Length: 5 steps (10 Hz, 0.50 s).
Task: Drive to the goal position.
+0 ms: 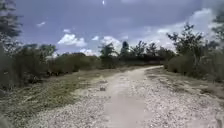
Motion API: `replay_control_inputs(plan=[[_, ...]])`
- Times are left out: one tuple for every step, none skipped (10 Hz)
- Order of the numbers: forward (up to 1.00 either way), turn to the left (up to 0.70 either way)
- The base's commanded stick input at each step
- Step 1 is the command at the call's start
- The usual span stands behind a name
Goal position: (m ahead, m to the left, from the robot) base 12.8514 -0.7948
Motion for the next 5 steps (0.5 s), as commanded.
replay_control_inputs(plan=[[0.5,0.01],[0.5,0.01],[0.5,0.01],[0.5,0.01],[0.5,0.01]])
